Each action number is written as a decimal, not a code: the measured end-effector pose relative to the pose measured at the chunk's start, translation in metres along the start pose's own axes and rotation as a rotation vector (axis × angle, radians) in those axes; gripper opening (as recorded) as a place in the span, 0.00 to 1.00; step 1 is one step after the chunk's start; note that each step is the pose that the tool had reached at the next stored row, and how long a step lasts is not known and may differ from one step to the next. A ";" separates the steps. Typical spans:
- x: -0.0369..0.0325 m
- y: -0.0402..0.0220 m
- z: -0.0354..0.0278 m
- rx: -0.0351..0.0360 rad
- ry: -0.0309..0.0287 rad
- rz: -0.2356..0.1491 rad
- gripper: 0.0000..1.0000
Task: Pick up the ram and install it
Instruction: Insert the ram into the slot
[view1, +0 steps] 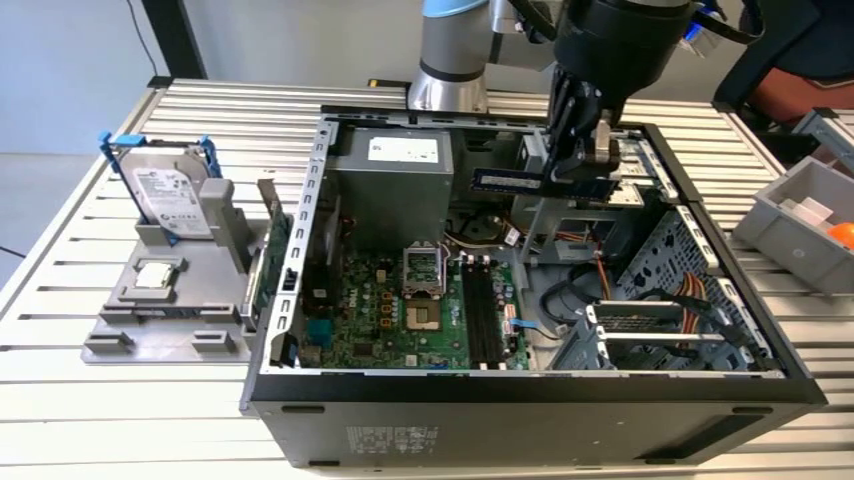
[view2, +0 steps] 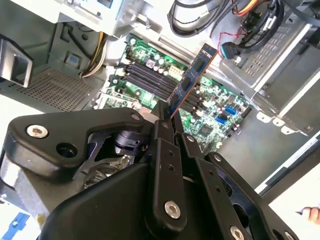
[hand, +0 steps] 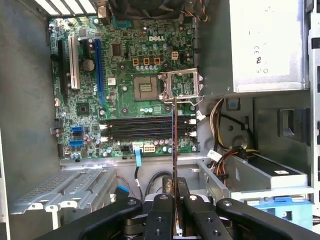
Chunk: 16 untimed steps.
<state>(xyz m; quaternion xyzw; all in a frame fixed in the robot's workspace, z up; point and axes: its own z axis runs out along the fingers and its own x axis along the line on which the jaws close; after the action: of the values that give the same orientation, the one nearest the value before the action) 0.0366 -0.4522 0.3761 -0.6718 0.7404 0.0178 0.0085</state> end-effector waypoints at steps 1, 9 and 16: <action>0.0004 0.0000 -0.0001 0.0002 0.0001 0.007 0.00; 0.0034 -0.0003 -0.0002 0.0022 -0.0008 0.061 0.00; 0.0065 -0.0006 -0.0003 0.0039 -0.0016 0.107 0.00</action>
<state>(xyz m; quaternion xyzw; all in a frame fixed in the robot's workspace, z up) 0.0366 -0.4587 0.3761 -0.6311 0.7754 0.0173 0.0095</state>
